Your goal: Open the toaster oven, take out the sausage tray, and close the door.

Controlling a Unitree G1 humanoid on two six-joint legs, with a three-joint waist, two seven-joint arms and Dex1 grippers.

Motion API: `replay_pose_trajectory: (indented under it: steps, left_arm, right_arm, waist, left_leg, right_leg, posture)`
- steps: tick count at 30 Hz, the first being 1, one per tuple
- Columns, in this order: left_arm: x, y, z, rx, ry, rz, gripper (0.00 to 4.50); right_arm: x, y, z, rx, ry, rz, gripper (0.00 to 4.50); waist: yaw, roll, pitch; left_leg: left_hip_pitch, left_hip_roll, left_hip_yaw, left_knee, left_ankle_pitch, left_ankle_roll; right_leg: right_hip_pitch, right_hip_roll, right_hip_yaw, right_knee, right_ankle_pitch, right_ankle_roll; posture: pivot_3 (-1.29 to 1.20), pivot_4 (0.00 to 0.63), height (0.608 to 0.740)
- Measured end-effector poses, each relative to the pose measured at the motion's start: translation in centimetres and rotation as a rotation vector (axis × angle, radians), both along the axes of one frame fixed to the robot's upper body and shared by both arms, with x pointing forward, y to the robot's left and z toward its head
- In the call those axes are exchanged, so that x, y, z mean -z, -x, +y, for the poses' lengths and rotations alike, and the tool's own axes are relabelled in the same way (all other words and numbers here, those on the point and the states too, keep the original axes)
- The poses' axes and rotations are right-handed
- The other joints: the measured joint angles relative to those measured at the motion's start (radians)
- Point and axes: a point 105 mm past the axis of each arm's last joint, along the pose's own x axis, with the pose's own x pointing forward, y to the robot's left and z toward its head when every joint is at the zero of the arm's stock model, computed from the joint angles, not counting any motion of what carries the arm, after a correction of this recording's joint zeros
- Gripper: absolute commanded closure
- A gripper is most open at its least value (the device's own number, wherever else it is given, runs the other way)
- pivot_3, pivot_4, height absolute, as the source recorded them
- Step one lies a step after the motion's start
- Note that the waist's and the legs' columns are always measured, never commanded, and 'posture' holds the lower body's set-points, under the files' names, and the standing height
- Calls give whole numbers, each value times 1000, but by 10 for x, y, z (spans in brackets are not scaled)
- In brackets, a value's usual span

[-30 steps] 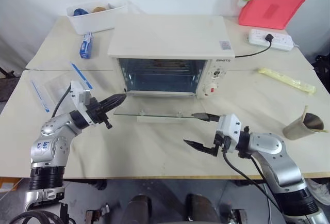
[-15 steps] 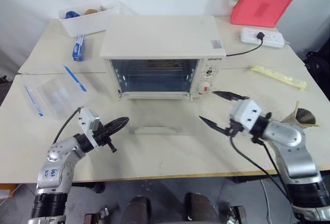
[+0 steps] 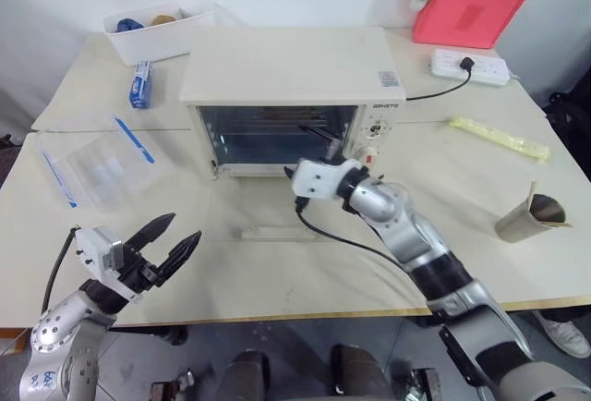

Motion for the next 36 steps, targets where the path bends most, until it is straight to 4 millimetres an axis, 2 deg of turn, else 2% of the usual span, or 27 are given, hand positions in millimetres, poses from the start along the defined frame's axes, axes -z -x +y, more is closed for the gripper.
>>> replay_pose_trajectory:
  steps: [6,8,10,15,19,21,27,32,36]
  left_arm:
    - [-6,-2,-6,-3,20,-20,23]
    - [-7,-4,-7,0,22,-23,0]
    - [-8,-5,-8,-2,25,-22,0]
    - [-11,-9,-10,8,27,-27,0]
    - [-24,-19,-16,46,21,-60,0]
    - [-32,-24,-19,70,14,-83,0]
    - [-43,-43,-18,93,38,-99,0]
    - [-80,-65,-12,109,50,-183,0]
    - [-81,-75,-11,149,56,-172,0]
  right_arm:
    - [-7,-26,21,103,55,-91,0]
    - [-6,-30,26,110,64,-81,384]
    - [-2,-32,29,115,74,-66,850]
    - [1,-32,32,114,76,-63,2614]
    - [1,-32,33,112,75,-64,4038]
    - [0,-32,34,108,116,-85,4487]
    - [-2,-33,33,107,120,-88,4499]
    - [-5,-29,36,75,119,-89,4499]
    - [-6,-25,38,45,122,-95,4499]
  waist:
    - [-20,0,0]
    - [-24,0,0]
    - [-30,0,0]
    - [-36,0,0]
    - [-36,0,0]
    - [-38,-1,-1]
    - [-36,-2,-1]
    - [-40,-3,-1]
    - [-45,-3,-1]
  left_leg:
    - [-1,0,1,-2,0,-1]
    - [-1,1,2,-2,0,-1]
    - [-1,1,2,-2,0,-1]
    - [-2,1,2,-2,0,-1]
    - [-3,1,4,-2,0,-1]
    - [-3,1,5,-2,0,-1]
    - [-5,1,5,-1,0,-1]
    - [-6,1,5,-1,0,-1]
    - [-6,1,4,-3,0,-2]
  right_leg:
    - [-4,0,0,2,0,0]
    - [-5,0,0,3,0,0]
    - [-5,0,0,3,0,0]
    - [-6,0,0,5,0,0]
    - [-10,0,1,8,0,0]
    - [-12,0,1,9,0,0]
    - [-12,0,0,9,0,-1]
    - [-14,0,0,9,0,-1]
    - [-15,0,-3,9,0,-1]
  posture:
    - [0,150,740]
    - [0,150,740]
    - [0,150,740]
    - [0,150,740]
    - [0,150,740]
    - [0,150,740]
    - [0,150,740]
    - [0,150,740]
    - [0,150,740]
